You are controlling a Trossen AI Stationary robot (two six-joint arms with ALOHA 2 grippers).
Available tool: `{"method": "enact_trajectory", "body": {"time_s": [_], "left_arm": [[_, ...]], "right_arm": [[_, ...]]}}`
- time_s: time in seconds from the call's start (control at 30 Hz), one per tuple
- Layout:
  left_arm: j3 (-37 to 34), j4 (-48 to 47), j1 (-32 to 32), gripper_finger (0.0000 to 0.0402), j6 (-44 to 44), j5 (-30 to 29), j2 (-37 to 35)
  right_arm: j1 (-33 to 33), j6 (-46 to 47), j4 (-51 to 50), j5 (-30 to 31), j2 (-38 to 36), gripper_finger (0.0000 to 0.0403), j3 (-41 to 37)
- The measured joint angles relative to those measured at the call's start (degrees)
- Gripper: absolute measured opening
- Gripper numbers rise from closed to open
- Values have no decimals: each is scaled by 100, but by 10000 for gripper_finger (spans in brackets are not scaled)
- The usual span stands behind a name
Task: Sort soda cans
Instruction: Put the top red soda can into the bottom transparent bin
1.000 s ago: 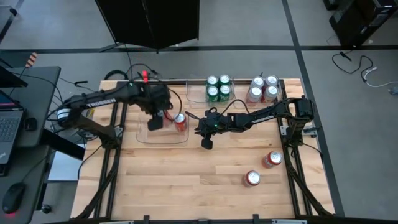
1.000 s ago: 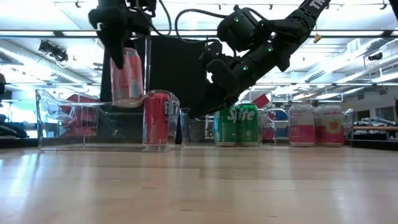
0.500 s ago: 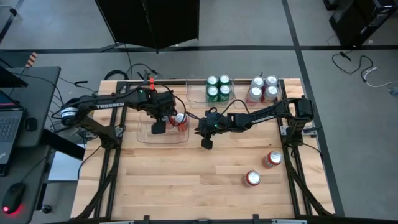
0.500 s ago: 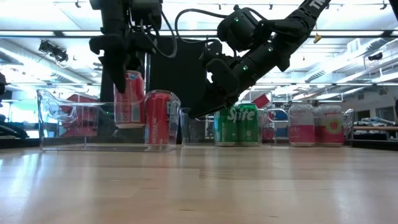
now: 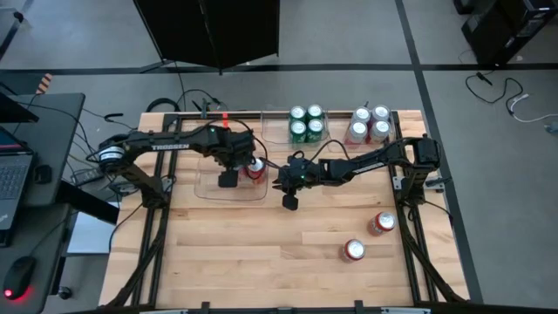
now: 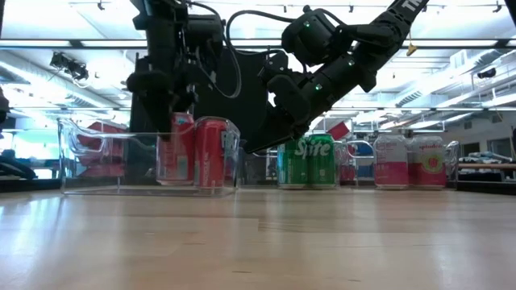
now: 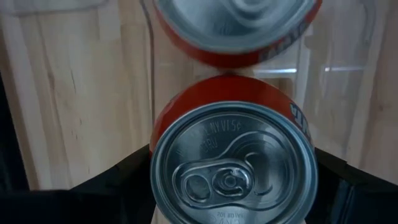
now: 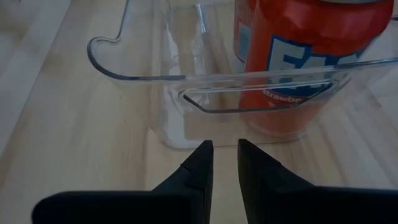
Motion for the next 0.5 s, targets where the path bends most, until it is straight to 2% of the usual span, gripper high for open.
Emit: {"method": "enact_trajectory", "body": {"time_s": [0.43, 0.5], "left_arm": [[17, 134, -3, 292, 11, -14, 278], [17, 99, -3, 314, 0, -16, 279]], "right_arm": [[11, 6, -2, 0, 2, 60, 0], [15, 6, -2, 0, 2, 61, 0]]}}
